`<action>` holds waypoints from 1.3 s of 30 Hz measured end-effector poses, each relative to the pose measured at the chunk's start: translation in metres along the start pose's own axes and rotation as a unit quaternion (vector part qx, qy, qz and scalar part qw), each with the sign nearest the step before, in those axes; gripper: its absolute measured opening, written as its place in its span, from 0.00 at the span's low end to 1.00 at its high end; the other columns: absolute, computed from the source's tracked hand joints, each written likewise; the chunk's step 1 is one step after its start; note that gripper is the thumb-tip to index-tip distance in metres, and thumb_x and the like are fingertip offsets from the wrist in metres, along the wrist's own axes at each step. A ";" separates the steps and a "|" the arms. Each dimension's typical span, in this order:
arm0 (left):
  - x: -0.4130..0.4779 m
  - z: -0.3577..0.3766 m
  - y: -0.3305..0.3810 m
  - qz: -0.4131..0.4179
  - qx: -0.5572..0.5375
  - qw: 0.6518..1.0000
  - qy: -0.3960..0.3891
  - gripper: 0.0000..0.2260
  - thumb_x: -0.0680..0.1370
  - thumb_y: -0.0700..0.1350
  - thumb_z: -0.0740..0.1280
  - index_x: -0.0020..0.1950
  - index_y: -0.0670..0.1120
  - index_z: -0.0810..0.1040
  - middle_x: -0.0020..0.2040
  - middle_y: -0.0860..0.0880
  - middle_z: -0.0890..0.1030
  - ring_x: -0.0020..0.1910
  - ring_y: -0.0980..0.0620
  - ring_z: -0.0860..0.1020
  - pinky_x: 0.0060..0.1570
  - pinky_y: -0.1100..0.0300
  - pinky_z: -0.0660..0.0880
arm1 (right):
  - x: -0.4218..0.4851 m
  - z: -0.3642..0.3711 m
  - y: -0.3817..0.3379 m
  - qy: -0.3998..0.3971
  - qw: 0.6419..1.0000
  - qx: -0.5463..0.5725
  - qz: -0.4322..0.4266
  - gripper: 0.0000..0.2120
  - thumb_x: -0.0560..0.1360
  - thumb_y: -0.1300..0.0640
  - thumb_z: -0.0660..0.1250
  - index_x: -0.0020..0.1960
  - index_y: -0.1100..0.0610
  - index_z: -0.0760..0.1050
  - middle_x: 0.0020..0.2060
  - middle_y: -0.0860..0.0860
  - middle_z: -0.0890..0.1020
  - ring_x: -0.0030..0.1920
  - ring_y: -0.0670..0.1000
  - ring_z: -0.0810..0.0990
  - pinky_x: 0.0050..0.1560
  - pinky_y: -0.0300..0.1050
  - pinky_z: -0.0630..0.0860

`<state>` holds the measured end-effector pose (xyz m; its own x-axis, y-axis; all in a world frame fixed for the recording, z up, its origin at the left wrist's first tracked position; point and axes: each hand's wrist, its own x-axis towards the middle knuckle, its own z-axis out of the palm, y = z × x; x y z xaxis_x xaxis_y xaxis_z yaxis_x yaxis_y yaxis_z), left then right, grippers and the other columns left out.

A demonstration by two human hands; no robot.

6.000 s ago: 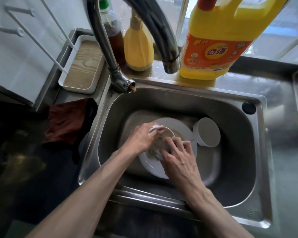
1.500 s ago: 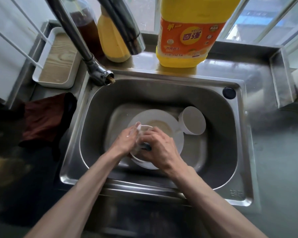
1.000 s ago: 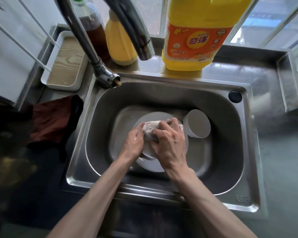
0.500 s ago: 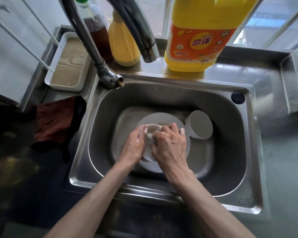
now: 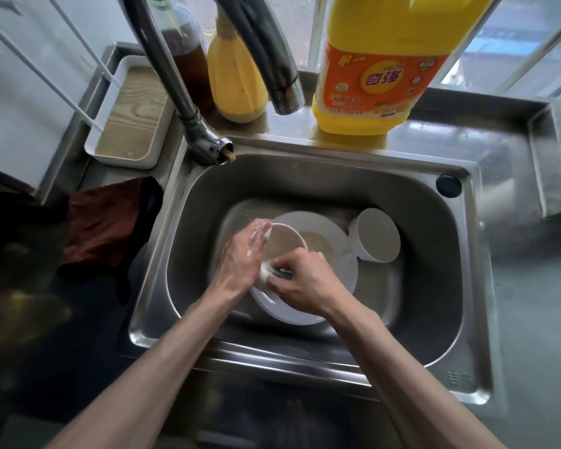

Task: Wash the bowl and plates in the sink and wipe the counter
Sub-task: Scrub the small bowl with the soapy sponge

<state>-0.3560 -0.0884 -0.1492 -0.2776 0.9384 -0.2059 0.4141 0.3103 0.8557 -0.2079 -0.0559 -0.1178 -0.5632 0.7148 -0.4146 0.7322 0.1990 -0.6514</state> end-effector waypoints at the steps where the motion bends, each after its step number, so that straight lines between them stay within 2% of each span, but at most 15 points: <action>1: 0.002 -0.004 0.001 0.007 0.003 1.000 -0.006 0.18 0.83 0.60 0.57 0.57 0.51 0.80 0.49 0.51 0.83 0.48 0.54 0.81 0.49 0.55 0.76 | -0.002 0.001 0.000 -0.009 0.999 0.031 -0.006 0.16 0.77 0.45 0.66 0.38 0.55 0.81 0.36 0.51 0.85 0.42 0.57 0.80 0.59 0.58 0.72; 3: 0.008 -0.010 0.004 0.016 0.013 0.999 -0.038 0.15 0.85 0.57 0.58 0.57 0.50 0.80 0.48 0.51 0.83 0.47 0.55 0.80 0.48 0.58 0.75 | -0.007 0.003 0.005 -0.014 0.999 0.039 -0.030 0.14 0.77 0.45 0.64 0.42 0.54 0.82 0.46 0.50 0.86 0.50 0.55 0.79 0.58 0.55 0.68; 6: 0.013 -0.011 0.001 0.015 0.053 0.993 -0.108 0.14 0.85 0.60 0.57 0.56 0.56 0.79 0.47 0.56 0.83 0.47 0.56 0.81 0.49 0.54 0.77 | -0.012 -0.005 0.016 -0.007 0.988 -0.112 -0.101 0.08 0.79 0.49 0.70 0.51 0.51 0.84 0.56 0.47 0.82 0.61 0.53 0.72 0.55 0.52 0.61; 10: 0.020 -0.013 0.000 -0.008 0.083 0.982 -0.172 0.22 0.76 0.69 0.52 0.57 0.62 0.80 0.57 0.54 0.84 0.59 0.51 0.81 0.62 0.50 0.76 | -0.016 0.001 0.028 0.057 0.934 -0.295 -0.193 0.12 0.64 0.60 0.79 0.47 0.52 0.86 0.60 0.54 0.77 0.66 0.60 0.69 0.59 0.64 0.70; 14: 0.023 -0.012 0.005 -0.010 0.113 0.982 -0.154 0.22 0.76 0.70 0.53 0.58 0.63 0.79 0.56 0.55 0.84 0.56 0.50 0.82 0.58 0.47 0.77 | -0.019 0.023 0.020 0.121 0.967 -0.186 -0.125 0.05 0.70 0.58 0.76 0.45 0.51 0.86 0.50 0.49 0.78 0.56 0.58 0.75 0.55 0.60 0.72; 18: 0.016 -0.011 0.007 0.008 0.139 0.986 -0.091 0.11 0.84 0.58 0.58 0.55 0.58 0.79 0.49 0.55 0.83 0.51 0.49 0.81 0.48 0.52 0.75 | -0.011 0.024 0.007 0.052 0.995 0.083 -0.017 0.08 0.79 0.52 0.70 0.49 0.54 0.86 0.48 0.50 0.83 0.50 0.53 0.79 0.52 0.51 0.75; 21: 0.017 -0.012 0.003 0.000 0.158 0.979 -0.133 0.14 0.83 0.59 0.57 0.59 0.58 0.80 0.56 0.54 0.84 0.57 0.48 0.81 0.55 0.50 0.77 | -0.013 0.018 0.013 0.052 0.989 -0.107 -0.086 0.04 0.75 0.55 0.73 0.48 0.53 0.85 0.55 0.51 0.80 0.57 0.57 0.75 0.46 0.54 0.73; 24: 0.023 -0.018 0.007 -0.061 0.159 0.961 -0.218 0.28 0.72 0.72 0.49 0.63 0.65 0.79 0.65 0.52 0.83 0.64 0.47 0.79 0.64 0.47 0.76 | -0.017 0.014 0.025 0.114 0.941 -0.278 -0.155 0.14 0.62 0.66 0.76 0.46 0.56 0.85 0.69 0.55 0.68 0.67 0.62 0.67 0.45 0.56 0.69; 27: 0.033 -0.022 0.013 -0.094 0.161 0.937 -0.294 0.33 0.67 0.80 0.50 0.58 0.65 0.81 0.63 0.49 0.83 0.63 0.46 0.80 0.64 0.45 0.75 | -0.021 0.018 0.029 0.157 0.962 -0.194 -0.112 0.17 0.68 0.62 0.77 0.56 0.52 0.84 0.76 0.54 0.63 0.73 0.60 0.64 0.54 0.60 0.76; 29: 0.034 -0.027 0.021 -0.098 0.140 0.936 -0.308 0.34 0.68 0.81 0.53 0.54 0.58 0.82 0.56 0.49 0.85 0.58 0.46 0.82 0.62 0.46 0.77 | -0.021 0.022 0.029 0.182 0.977 -0.090 -0.065 0.13 0.73 0.60 0.76 0.55 0.48 0.84 0.75 0.52 0.66 0.65 0.57 0.74 0.52 0.52 0.79; 31: 0.030 -0.033 0.033 -0.086 0.117 0.938 -0.316 0.24 0.77 0.71 0.61 0.57 0.55 0.83 0.52 0.53 0.85 0.54 0.57 0.82 0.52 0.58 0.80 | -0.020 0.022 0.029 0.209 0.977 -0.018 -0.041 0.10 0.73 0.60 0.76 0.52 0.48 0.86 0.65 0.49 0.73 0.50 0.57 0.81 0.45 0.43 0.79; 33: 0.026 -0.036 0.036 -0.082 0.047 0.948 -0.305 0.11 0.84 0.49 0.66 0.66 0.54 0.79 0.53 0.57 0.82 0.49 0.63 0.80 0.38 0.71 0.76 | -0.020 0.021 0.028 0.255 0.967 0.021 -0.015 0.12 0.72 0.59 0.78 0.52 0.47 0.87 0.58 0.48 0.76 0.46 0.51 0.81 0.46 0.34 0.74; 35: 0.016 -0.033 0.034 -0.081 -0.061 0.958 -0.268 0.23 0.80 0.34 0.67 0.71 0.54 0.73 0.59 0.53 0.79 0.55 0.57 0.80 0.38 0.61 0.81 | -0.020 0.020 0.025 0.289 0.954 0.072 0.028 0.17 0.70 0.61 0.79 0.55 0.45 0.87 0.57 0.48 0.76 0.49 0.47 0.78 0.52 0.30 0.72; 37: 0.002 -0.020 0.028 -0.087 -0.145 0.970 -0.177 0.32 0.72 0.29 0.66 0.71 0.55 0.71 0.63 0.51 0.77 0.60 0.53 0.79 0.42 0.45 0.85 | -0.019 0.019 0.021 0.279 0.951 0.118 0.060 0.18 0.70 0.59 0.79 0.57 0.44 0.86 0.57 0.47 0.73 0.51 0.45 0.76 0.54 0.25 0.70; 39: -0.011 -0.004 0.018 -0.058 -0.146 0.985 -0.075 0.33 0.65 0.34 0.66 0.69 0.52 0.73 0.62 0.52 0.78 0.61 0.52 0.79 0.50 0.50 0.84 | -0.018 0.018 0.017 0.242 0.958 0.141 0.060 0.18 0.71 0.51 0.79 0.60 0.44 0.84 0.57 0.46 0.71 0.51 0.42 0.75 0.54 0.23 0.69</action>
<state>-0.3492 -0.0941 -0.1299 -0.1680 0.9178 -0.3598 0.1150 0.3807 0.9175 -0.1918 -0.0775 -0.1327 -0.1877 0.9620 -0.1981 0.6089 -0.0443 -0.7920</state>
